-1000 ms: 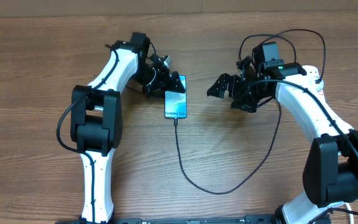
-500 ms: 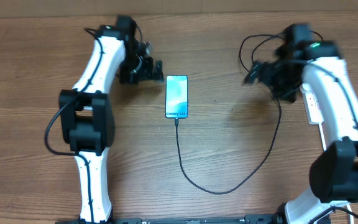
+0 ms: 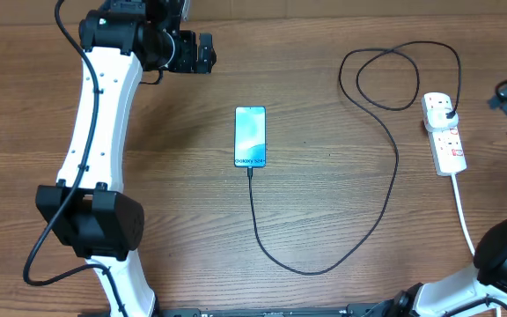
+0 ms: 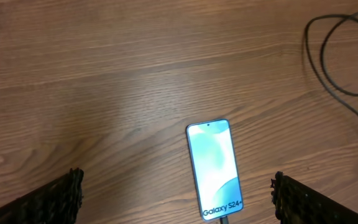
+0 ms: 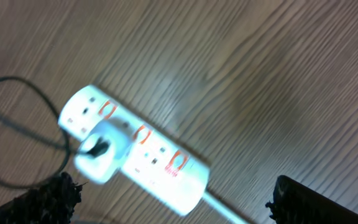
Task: Plug charger to phone and switch on socket
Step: 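Move the right gripper to the power strip's orange switch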
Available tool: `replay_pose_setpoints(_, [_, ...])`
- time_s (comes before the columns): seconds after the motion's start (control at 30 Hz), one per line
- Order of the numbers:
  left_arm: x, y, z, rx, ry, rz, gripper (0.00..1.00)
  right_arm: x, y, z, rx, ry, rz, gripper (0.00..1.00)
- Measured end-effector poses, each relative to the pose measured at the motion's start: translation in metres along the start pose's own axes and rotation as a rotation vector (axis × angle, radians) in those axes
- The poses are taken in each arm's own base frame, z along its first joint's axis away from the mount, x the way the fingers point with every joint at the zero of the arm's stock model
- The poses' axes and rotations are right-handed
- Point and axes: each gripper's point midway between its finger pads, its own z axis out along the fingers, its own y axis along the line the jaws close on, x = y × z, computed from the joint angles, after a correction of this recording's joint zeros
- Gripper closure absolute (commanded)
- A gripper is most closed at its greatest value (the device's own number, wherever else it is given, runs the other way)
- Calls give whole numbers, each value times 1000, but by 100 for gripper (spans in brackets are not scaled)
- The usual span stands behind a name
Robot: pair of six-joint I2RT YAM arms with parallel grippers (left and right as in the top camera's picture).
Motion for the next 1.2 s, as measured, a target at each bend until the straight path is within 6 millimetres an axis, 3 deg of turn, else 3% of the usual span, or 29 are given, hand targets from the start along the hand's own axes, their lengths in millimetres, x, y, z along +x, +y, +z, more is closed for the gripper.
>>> replay_pose_setpoints(0.1, [1,1,1,-4,4,-1,0,-5,-10,14,-13,-21,-33,0])
replay_pose_setpoints(0.3, [1,2,1,-10,4,-1,0,-2,2,45,-78,-69,-126,0])
replay_pose_setpoints(0.63, [1,2,1,-11,4,-1,0,23,-8,91,-65,-43,-207,0])
replay_pose_setpoints(0.8, [1,2,1,-11,4,-1,1,46,-10,127,-59,61,-189,0])
replay_pose_setpoints(1.03, [1,2,1,-11,4,-1,0,33,2,131,-114,13,-113,0])
replay_pose_setpoints(1.2, [1,2,1,-11,4,-1,0,42,-1,137,-102,49,-91,0])
